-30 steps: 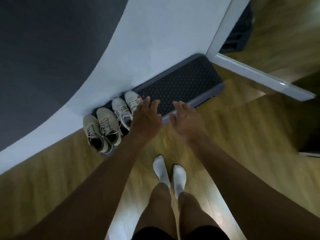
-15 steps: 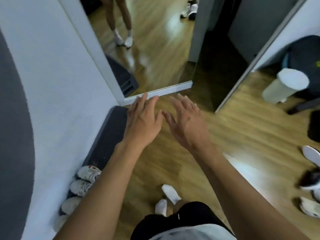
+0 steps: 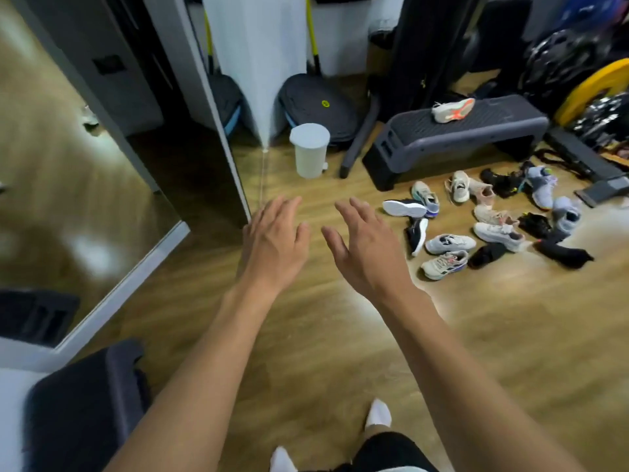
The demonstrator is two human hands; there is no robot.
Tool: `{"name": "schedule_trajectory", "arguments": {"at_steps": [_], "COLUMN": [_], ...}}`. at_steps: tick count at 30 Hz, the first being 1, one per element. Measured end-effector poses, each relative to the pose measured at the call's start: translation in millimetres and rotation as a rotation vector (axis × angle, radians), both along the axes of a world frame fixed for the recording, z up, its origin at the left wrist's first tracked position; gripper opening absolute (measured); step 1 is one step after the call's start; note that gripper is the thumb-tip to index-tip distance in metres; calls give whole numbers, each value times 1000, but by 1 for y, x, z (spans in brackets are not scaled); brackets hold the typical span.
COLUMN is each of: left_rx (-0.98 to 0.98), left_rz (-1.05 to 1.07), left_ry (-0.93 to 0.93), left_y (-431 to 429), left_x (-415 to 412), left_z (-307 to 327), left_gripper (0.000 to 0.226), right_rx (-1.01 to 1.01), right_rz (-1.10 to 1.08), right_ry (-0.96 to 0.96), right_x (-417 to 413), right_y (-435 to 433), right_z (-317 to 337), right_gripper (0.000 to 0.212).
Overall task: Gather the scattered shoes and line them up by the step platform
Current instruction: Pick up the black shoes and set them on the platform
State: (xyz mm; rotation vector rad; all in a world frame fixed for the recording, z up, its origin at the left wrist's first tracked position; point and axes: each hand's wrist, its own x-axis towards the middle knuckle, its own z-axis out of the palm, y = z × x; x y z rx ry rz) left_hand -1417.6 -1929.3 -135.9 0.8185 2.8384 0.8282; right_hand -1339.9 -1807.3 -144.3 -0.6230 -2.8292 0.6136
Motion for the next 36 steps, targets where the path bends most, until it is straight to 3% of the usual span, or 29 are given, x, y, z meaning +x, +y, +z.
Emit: {"name": "schedule_trajectory", "arguments": {"at_steps": [16, 29, 36], "left_rx": [-28, -82, -198], "left_rz": [-364, -605, -652], "left_ry": [-57, -241, -260], "left_y": [384, 642, 764], "left_x": [87, 84, 96], "left_z": [-37, -101, -128], "left_gripper": [44, 45, 47], "right_rx": [-22, -80, -236], "right_rz": [-334, -561, -691], "right_ry": [-68, -164, -165], "right_x": [124, 147, 170], "right_y": [335, 554, 665], "right_z": [-24, -60, -95], "right_gripper": [49, 47, 50]}}
